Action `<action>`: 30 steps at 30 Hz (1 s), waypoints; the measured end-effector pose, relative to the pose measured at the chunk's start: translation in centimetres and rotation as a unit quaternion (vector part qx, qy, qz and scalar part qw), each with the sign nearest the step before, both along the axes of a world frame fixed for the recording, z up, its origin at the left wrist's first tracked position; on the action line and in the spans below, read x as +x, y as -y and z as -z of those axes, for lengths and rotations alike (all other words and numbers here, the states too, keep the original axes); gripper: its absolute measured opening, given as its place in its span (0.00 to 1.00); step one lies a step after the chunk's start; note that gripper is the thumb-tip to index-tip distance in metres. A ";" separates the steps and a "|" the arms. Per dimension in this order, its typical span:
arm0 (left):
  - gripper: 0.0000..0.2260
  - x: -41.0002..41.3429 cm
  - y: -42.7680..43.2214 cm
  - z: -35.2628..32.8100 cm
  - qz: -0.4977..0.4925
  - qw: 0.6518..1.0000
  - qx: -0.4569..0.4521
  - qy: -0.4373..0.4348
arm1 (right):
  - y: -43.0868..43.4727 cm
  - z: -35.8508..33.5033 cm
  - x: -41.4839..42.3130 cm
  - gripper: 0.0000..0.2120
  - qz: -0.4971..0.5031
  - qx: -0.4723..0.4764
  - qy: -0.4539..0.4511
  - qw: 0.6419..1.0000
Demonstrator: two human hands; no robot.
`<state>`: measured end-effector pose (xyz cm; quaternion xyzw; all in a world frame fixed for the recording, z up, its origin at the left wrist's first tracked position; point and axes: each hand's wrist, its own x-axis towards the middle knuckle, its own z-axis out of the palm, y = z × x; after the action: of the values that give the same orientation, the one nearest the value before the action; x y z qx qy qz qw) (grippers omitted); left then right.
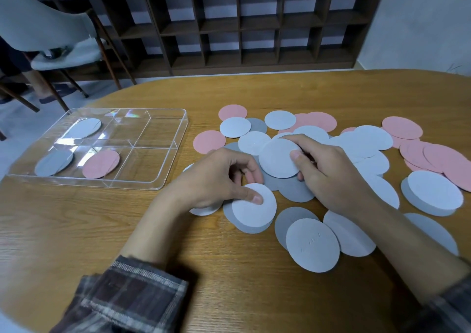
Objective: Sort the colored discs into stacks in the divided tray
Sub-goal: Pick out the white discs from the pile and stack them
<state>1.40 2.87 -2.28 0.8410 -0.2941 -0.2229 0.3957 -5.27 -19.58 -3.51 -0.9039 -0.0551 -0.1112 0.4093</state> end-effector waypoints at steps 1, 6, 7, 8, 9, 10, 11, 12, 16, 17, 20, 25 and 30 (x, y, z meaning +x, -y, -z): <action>0.10 0.0 0.1 0.0 -0.005 1.000 -0.022 -0.008 | 0.0 0.0 0.0 0.15 0.000 0.005 -0.002 1.000; 0.08 0.2 0.3 -0.1 -0.058 0.989 -0.137 -0.007 | -0.1 0.1 0.0 0.16 -0.004 0.058 -0.027 0.998; 0.08 0.2 0.3 0.1 -0.073 0.985 -0.155 0.004 | -0.1 0.1 0.0 0.16 -0.004 0.069 -0.030 0.997; 0.08 0.3 0.4 0.2 -0.090 0.982 -0.168 0.017 | -0.1 0.2 0.0 0.17 -0.005 0.081 -0.032 0.996; 0.08 0.4 0.4 0.3 -0.106 0.978 -0.177 0.029 | -0.1 0.2 0.1 0.17 -0.006 0.090 -0.033 0.995; 0.08 0.5 0.5 0.5 -0.120 0.975 -0.184 0.040 | 0.0 0.3 0.1 0.17 -0.007 0.095 -0.033 0.995; 0.09 0.5 0.5 0.7 -0.131 0.972 -0.189 0.049 | 0.0 0.3 0.1 0.17 -0.006 0.096 -0.033 0.995; 0.09 0.5 0.5 0.8 -0.139 0.970 -0.193 0.055 | 0.0 0.3 0.2 0.17 -0.006 0.094 -0.034 0.995; 0.07 0.1 1.0 1.3 -0.160 0.965 -0.186 0.096 | -0.2 0.2 0.1 0.18 -0.014 0.085 -0.031 0.996; 0.07 0.0 1.1 1.3 -0.167 0.962 -0.186 0.109 | -0.3 0.1 -0.1 0.17 -0.018 0.087 -0.029 0.996; 0.09 0.0 1.2 1.4 -0.183 0.954 -0.195 0.132 | -0.7 0.0 -0.4 0.16 -0.030 0.063 -0.015 0.997; 0.08 -0.9 1.0 1.6 -0.190 0.951 -0.183 0.161 | -1.3 0.2 -0.5 0.20 -0.032 -0.013 0.017 0.999; 0.12 -1.7 -2.2 2.4 -0.180 0.939 -0.097 0.275 | -1.5 0.1 -0.7 0.19 -0.036 -0.026 0.016 0.999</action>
<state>-0.32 5.11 -4.64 0.8659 -0.2551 0.1220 0.4127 -5.95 -18.09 -3.63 -0.9097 -0.0976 -0.1094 0.3885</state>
